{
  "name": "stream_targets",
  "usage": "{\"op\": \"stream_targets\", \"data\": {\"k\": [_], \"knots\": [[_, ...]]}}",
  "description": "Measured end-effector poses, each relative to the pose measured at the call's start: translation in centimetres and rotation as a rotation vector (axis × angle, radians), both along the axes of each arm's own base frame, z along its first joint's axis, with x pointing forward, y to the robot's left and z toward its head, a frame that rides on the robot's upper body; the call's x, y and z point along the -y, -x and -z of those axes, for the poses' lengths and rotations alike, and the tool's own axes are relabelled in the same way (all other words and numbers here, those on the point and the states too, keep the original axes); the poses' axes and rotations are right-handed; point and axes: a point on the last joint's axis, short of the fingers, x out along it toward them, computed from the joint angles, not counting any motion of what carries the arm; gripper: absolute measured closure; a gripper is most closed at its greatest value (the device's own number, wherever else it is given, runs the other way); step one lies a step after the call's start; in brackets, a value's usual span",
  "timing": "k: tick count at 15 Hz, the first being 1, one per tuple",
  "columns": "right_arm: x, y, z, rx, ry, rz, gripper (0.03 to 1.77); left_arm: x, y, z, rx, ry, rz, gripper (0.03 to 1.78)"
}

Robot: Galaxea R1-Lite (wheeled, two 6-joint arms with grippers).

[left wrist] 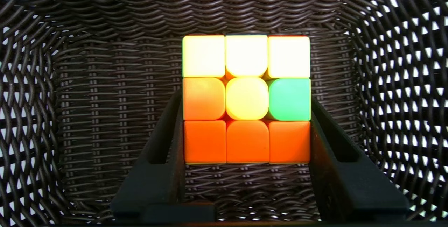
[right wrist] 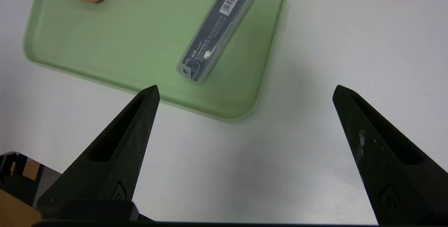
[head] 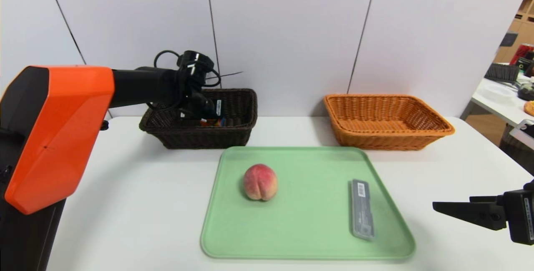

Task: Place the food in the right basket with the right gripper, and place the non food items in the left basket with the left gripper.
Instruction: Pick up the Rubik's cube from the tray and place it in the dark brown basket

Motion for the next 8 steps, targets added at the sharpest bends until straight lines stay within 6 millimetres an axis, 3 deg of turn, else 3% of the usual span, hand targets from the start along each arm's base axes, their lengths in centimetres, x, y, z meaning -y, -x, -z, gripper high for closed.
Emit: {"op": "stream_targets", "data": {"k": [4, 8], "knots": [[0.0, 0.0, 0.0, 0.002, -0.001, 0.0, 0.09, 0.0, 0.1, -0.4, 0.01, 0.003, -0.001, 0.52], [0.0, 0.1, -0.1, 0.006, -0.001, -0.003, 0.09, -0.2, 0.7, -1.7, 0.031, 0.009, 0.0, 0.36]]}}
